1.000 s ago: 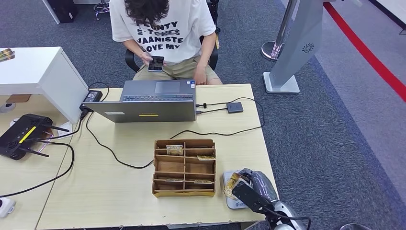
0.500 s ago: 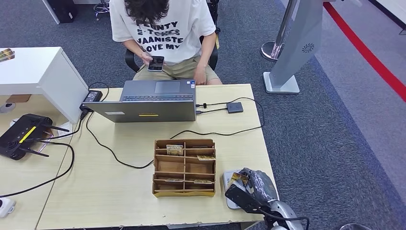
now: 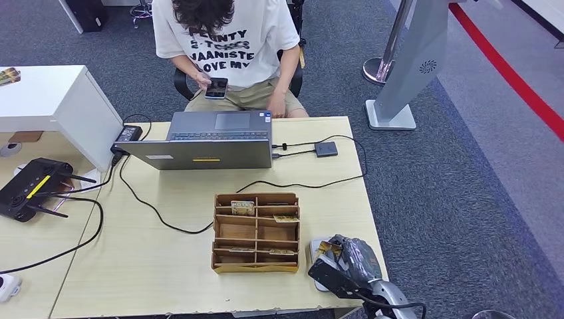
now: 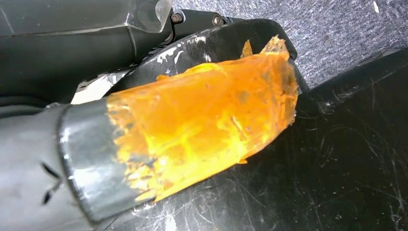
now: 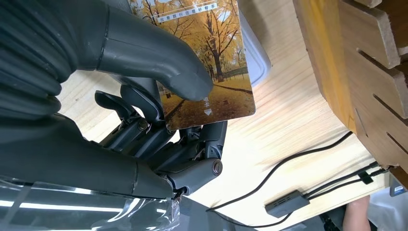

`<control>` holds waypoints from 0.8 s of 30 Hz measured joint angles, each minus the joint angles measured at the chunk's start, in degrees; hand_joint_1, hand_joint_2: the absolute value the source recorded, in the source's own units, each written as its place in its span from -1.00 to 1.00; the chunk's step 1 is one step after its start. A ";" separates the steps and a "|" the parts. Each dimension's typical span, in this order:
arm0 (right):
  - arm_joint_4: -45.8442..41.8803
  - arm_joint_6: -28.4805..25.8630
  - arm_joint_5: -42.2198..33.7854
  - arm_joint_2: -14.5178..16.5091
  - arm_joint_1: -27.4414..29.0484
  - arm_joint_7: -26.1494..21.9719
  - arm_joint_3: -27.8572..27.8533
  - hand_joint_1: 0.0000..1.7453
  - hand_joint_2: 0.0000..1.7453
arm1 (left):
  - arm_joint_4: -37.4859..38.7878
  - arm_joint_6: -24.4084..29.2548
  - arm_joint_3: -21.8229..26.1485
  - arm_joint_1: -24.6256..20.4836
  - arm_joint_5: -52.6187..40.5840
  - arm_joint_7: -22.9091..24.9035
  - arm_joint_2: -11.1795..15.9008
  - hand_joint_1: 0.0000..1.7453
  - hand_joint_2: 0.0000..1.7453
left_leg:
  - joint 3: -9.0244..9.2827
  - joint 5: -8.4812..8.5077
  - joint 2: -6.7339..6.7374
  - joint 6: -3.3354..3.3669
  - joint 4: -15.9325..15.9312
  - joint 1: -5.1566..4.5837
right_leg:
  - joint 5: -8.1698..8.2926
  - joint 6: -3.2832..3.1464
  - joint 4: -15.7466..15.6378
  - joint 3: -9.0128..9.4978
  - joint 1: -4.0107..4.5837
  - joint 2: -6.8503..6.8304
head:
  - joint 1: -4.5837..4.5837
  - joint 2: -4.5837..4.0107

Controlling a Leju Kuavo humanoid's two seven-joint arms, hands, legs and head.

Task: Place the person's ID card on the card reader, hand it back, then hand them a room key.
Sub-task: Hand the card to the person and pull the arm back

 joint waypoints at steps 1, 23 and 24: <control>0.03 -0.01 0.00 0.01 0.00 0.02 0.05 1.00 1.00 | 0.00 -0.01 -0.02 0.00 0.00 0.00 0.00 -1.00 -1.00 | 0.00 0.00 0.00 0.00 0.00 0.00 | 0.00 0.00 0.00 0.00 0.00 0.00 | 0.00 0.00; 0.06 -1.04 -0.20 0.03 0.15 0.86 0.64 1.00 1.00 | 0.00 -0.02 -0.46 -0.18 -0.04 0.02 0.00 -1.00 -1.00 | 0.09 0.00 0.00 0.00 0.00 0.00 | 0.00 0.00 -0.01 0.08 0.00 0.00 | 0.00 0.00; 0.05 -1.11 -0.21 0.03 0.19 0.90 0.64 1.00 1.00 | 0.00 -0.02 -0.46 -0.19 -0.04 0.02 0.00 -1.00 -1.00 | 0.09 0.00 0.00 0.00 0.00 0.00 | 0.00 0.00 -0.01 0.08 0.00 0.00 | 0.00 0.00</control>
